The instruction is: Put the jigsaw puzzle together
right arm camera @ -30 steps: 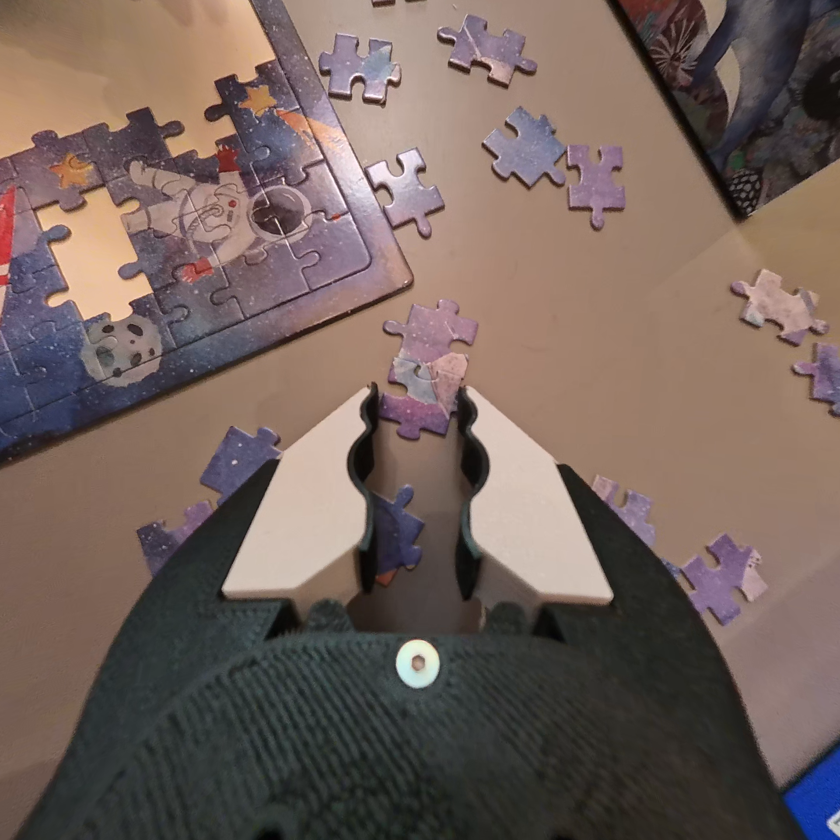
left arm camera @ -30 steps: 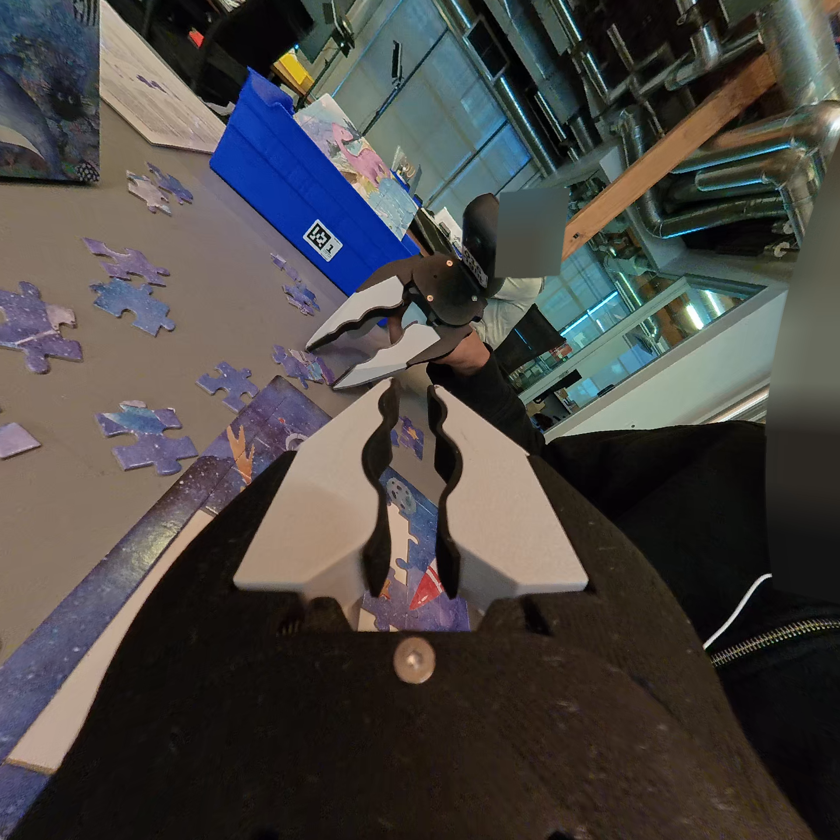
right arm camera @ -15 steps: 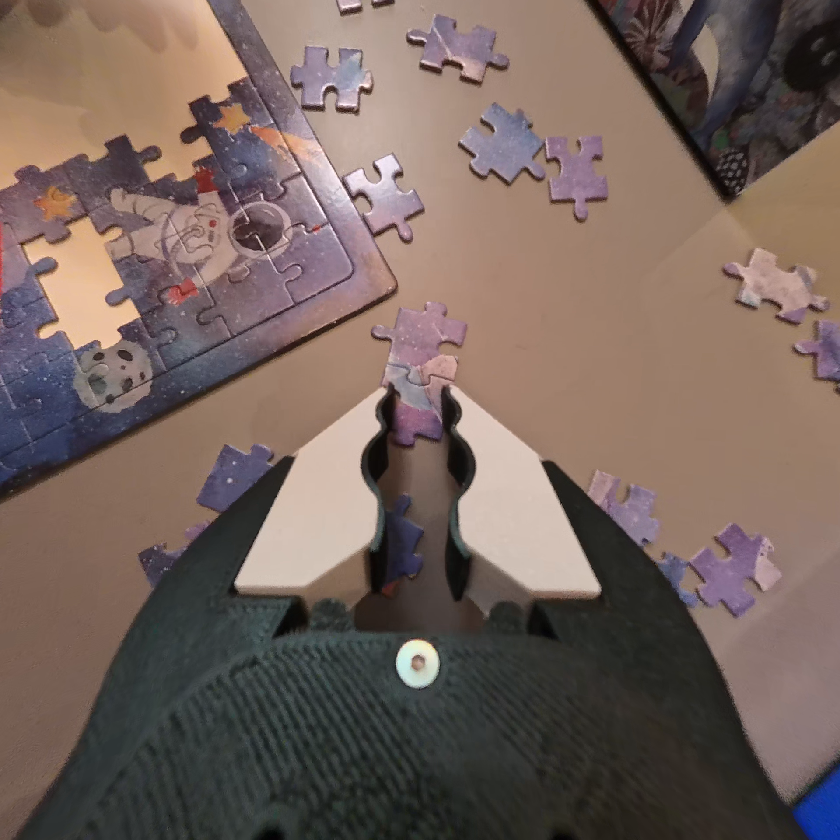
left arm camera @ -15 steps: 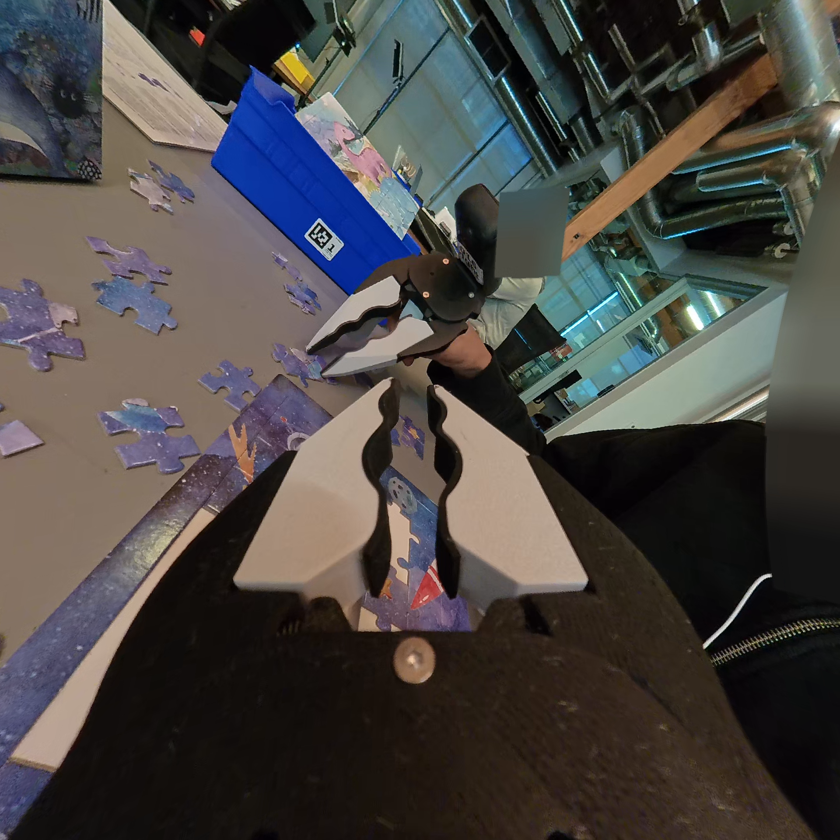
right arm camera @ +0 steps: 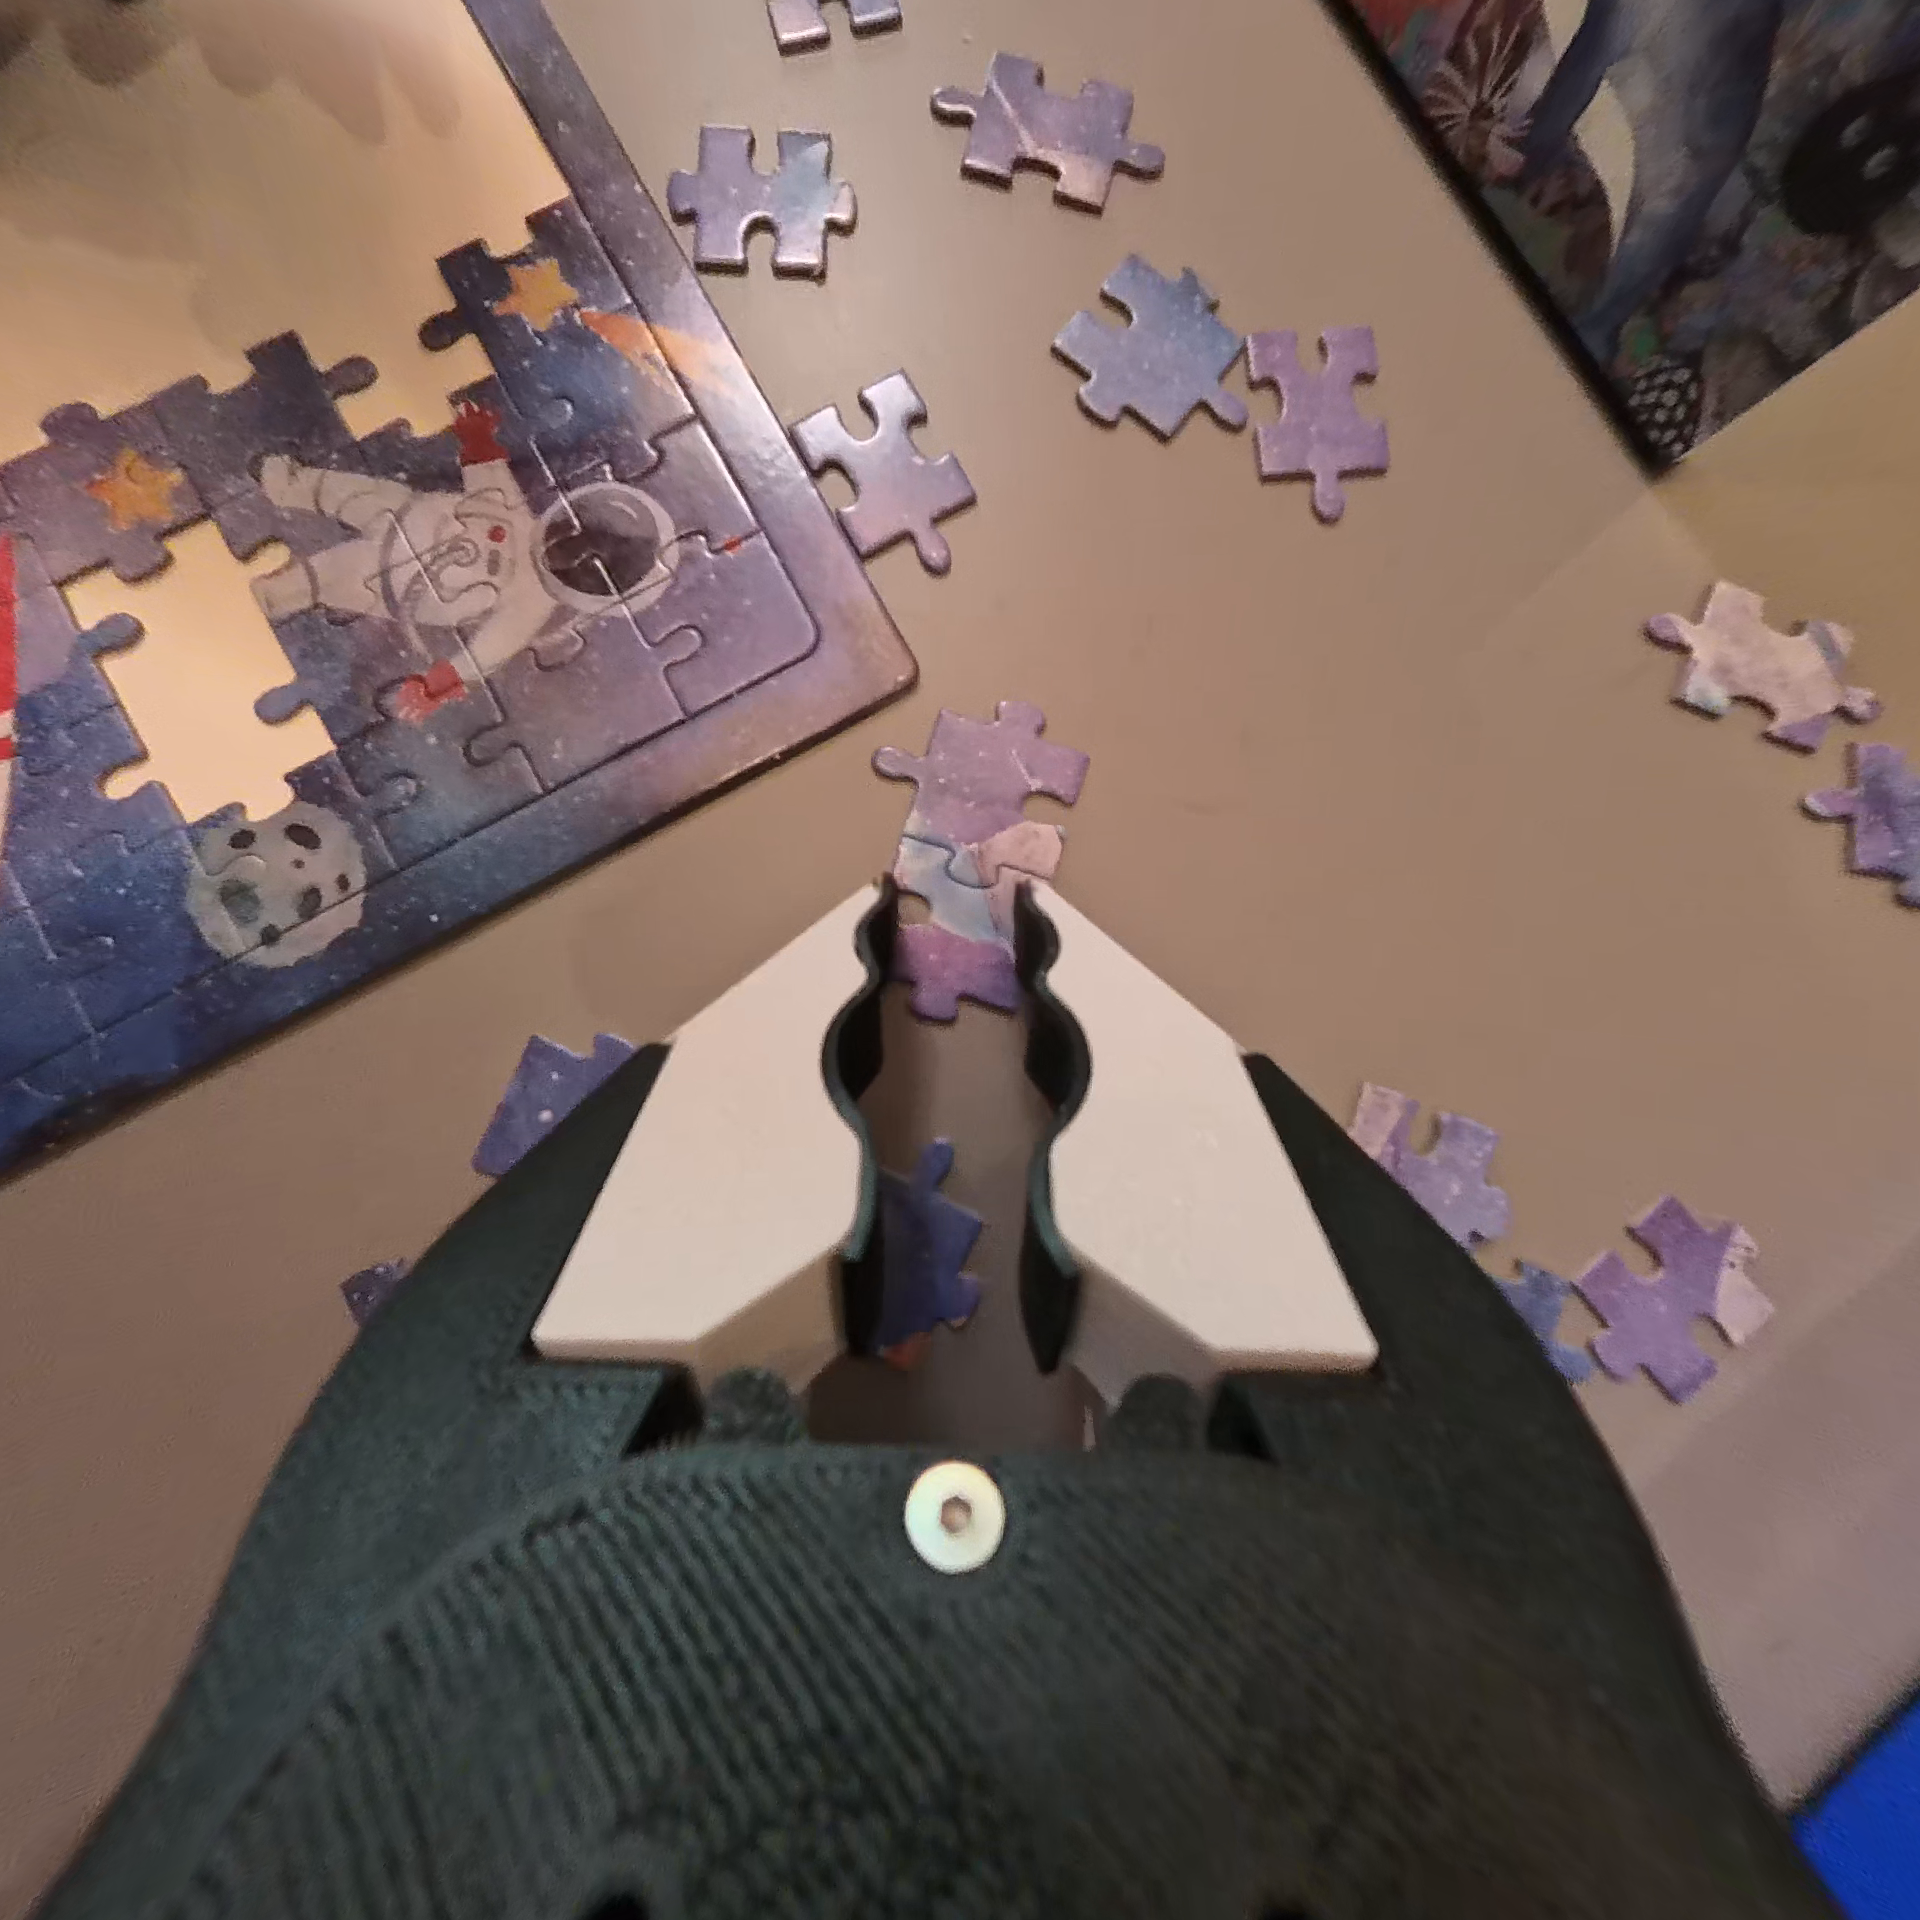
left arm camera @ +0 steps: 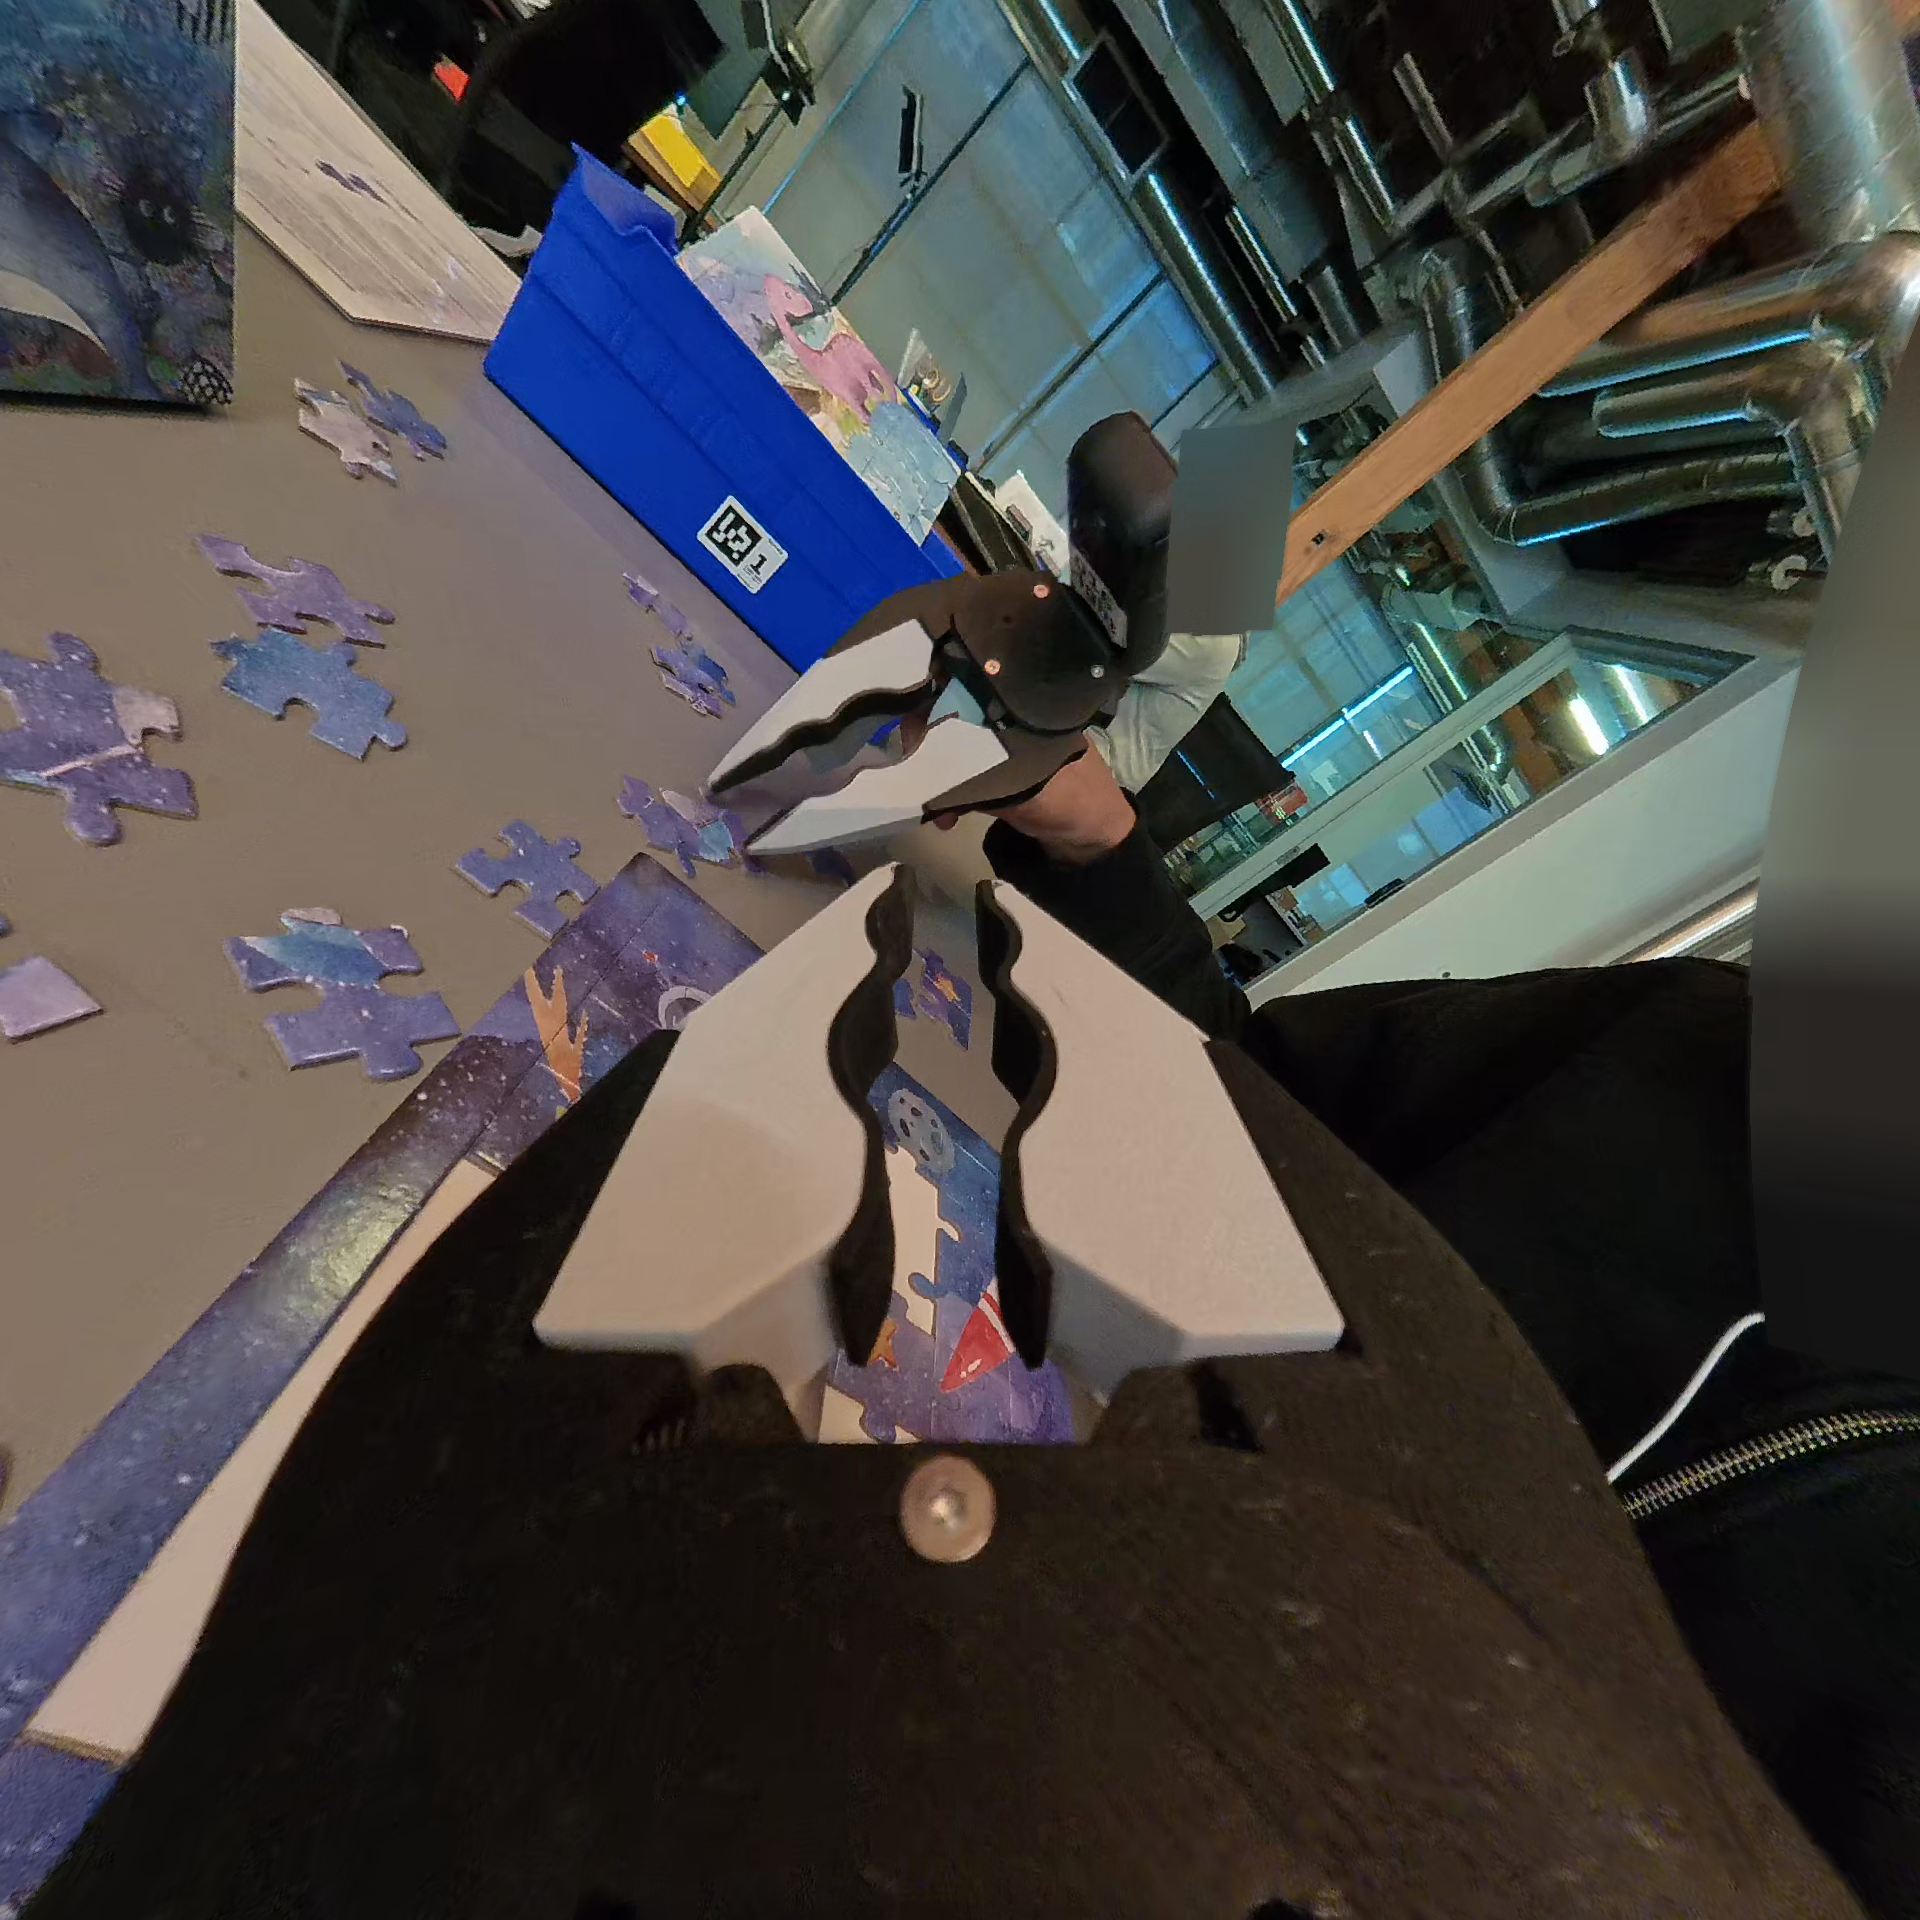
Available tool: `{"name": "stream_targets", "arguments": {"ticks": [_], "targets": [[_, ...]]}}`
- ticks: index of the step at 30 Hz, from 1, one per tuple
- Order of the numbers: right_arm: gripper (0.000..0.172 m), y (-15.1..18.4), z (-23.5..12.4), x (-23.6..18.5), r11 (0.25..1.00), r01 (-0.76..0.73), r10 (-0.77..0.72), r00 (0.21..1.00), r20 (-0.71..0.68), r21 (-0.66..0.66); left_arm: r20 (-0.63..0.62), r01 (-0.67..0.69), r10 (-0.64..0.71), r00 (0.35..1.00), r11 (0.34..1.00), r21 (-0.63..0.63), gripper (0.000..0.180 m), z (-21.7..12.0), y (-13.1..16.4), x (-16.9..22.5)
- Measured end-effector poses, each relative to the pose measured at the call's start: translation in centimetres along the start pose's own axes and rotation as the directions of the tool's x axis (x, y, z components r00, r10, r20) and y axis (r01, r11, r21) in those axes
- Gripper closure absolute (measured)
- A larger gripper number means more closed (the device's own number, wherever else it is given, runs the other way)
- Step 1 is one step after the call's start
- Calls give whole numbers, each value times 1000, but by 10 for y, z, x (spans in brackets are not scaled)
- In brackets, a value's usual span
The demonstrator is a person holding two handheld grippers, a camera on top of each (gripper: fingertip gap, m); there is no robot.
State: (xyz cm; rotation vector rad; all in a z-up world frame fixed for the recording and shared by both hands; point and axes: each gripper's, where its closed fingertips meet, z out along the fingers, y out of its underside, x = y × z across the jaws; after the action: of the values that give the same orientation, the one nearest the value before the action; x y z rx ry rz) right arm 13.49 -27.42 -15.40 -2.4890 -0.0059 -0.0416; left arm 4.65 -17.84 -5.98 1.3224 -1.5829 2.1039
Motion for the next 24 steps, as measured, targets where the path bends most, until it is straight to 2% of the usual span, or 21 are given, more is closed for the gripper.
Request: {"name": "stream_targets", "arguments": {"ticks": [4,10,14,19,21,24], "targets": [[150,-8,-13,7,998,-11,12,999,-32,57,1,-3,3,1000,1000,4,172,-1,-1,0],[144,6,-28,30,996,-71,76,989,-127,47,0,-13,13,1000,1000,12,172,-2,-4,3],[141,5,-26,23,985,-153,161,979,-123,74,5,-20,20,1000,1000,20,172,-4,-6,3],[131,-11,-21,2,947,-252,272,959,-80,201,0,-16,16,1000,1000,21,172,-3,-6,4],[121,-4,-17,1,945,-270,294,948,-121,185,-3,-13,13,1000,1000,21,171,-2,-5,4],[115,10,-9,2,950,-281,304,934,-189,138,-2,-9,9,1000,1000,20,172,-2,-4,3]]}}
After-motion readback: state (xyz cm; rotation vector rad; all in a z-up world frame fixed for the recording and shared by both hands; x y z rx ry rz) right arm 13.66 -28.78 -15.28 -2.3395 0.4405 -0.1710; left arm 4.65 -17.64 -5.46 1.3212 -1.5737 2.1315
